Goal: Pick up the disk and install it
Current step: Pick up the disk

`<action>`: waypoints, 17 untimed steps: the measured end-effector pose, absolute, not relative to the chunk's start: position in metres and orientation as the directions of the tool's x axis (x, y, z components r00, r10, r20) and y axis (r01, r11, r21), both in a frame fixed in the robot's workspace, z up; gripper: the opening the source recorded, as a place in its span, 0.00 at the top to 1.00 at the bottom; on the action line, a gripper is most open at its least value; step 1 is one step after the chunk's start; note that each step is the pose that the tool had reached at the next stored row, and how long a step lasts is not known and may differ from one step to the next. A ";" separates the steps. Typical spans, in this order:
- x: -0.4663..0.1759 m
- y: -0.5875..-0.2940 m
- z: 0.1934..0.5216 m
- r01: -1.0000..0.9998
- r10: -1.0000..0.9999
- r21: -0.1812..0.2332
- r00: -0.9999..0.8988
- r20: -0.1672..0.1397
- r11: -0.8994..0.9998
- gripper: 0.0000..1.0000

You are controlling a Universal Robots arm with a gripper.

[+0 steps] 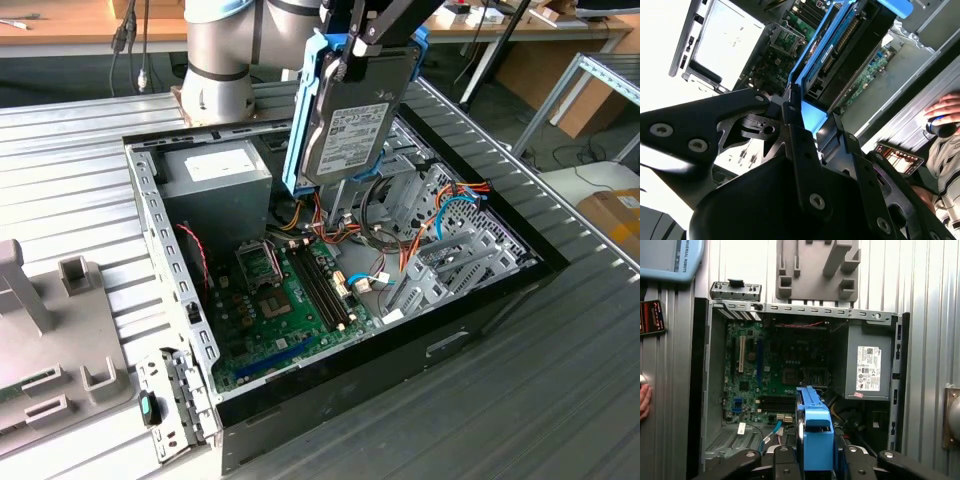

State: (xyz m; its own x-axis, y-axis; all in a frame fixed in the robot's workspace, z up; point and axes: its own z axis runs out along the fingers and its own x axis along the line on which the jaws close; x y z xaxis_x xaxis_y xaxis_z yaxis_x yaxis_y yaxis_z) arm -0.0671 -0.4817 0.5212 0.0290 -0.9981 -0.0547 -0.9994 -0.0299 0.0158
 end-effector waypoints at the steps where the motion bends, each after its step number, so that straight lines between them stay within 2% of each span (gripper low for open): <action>1: -0.067 -0.485 0.521 -0.999 -0.998 0.016 0.029 -0.055 -0.030 0.64; 9: -0.067 -0.501 0.521 -0.999 -0.998 0.016 0.029 -0.055 -0.030 0.64; 17: -0.067 -0.502 0.521 -0.999 -0.998 0.016 0.029 -0.055 -0.030 0.64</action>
State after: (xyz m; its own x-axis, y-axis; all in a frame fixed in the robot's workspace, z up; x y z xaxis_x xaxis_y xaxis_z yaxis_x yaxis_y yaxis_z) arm -0.0671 -0.5018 0.5212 0.0290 -0.9981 -0.0546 -0.9994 -0.0299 0.0158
